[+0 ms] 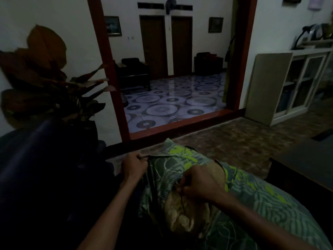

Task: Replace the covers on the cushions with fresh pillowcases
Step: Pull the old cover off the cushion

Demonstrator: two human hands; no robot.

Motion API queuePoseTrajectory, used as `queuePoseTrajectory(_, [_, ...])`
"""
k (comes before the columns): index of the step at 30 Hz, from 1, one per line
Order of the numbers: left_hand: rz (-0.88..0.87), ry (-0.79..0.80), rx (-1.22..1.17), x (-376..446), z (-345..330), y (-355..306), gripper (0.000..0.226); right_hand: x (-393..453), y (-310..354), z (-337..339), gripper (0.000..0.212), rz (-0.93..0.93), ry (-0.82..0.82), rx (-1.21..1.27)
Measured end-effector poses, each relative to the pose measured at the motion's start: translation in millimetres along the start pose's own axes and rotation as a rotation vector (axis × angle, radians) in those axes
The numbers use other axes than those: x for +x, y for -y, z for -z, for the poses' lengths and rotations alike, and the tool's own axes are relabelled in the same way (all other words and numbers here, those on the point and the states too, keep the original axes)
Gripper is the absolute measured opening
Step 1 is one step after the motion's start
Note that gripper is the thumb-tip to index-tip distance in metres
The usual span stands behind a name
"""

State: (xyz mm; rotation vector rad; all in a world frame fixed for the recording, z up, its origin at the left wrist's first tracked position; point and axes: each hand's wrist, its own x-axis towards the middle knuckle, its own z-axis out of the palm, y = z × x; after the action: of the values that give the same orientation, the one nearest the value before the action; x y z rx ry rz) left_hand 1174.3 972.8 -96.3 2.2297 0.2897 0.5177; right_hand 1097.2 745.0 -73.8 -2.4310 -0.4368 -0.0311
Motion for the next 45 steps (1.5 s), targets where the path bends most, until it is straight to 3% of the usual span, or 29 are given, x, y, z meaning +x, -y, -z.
queuePoseTrajectory(4, [0.001,0.045,0.061,-1,4,-1,0.002,-17,-2,11,0.025,0.006,0.064,0.045])
queuePoseTrajectory(7, [-0.045,0.082,0.117,1,5,-7,0.016,-14,-1,5,0.008,0.005,0.031,0.043])
queuePoseTrajectory(9, [-0.05,0.111,0.123,4,13,-16,0.024,-6,-2,-5,0.008,-0.01,-0.023,0.057])
queuePoseTrajectory(13, [-0.078,0.527,0.123,-15,5,-40,0.022,8,-2,-21,0.01,-0.071,-0.133,0.052])
queuePoseTrajectory(14, [-0.098,0.527,0.132,-21,-2,-40,0.023,11,-2,-23,0.01,-0.078,-0.141,0.057])
queuePoseTrajectory(18, [-0.148,0.255,0.118,-38,-21,-30,0.015,13,-3,-26,0.012,-0.102,-0.13,0.072])
queuePoseTrajectory(24, [-0.087,0.129,0.056,-33,-25,-18,0.018,0,-3,-9,0.016,-0.077,-0.06,0.055])
queuePoseTrajectory(28, [-0.062,0.119,-0.026,-30,-26,-15,0.017,-8,-3,0,0.033,-0.039,-0.041,0.02])
queuePoseTrajectory(33, [0.005,0.251,-0.083,-18,-32,-3,0.027,-2,0,1,0.006,-0.05,-0.013,0.004])
queuePoseTrajectory(37, [0.007,0.294,-0.143,-14,-37,2,0.026,21,1,4,0.052,-0.207,-0.219,0.078])
queuePoseTrajectory(39, [0.005,0.323,-0.15,-12,-35,0,0.024,34,1,-3,0.06,-0.208,-0.226,-0.004])
queuePoseTrajectory(45, [-0.044,0.205,-0.077,-25,-36,-2,0.026,35,2,-24,0.01,-0.163,-0.13,0.009])
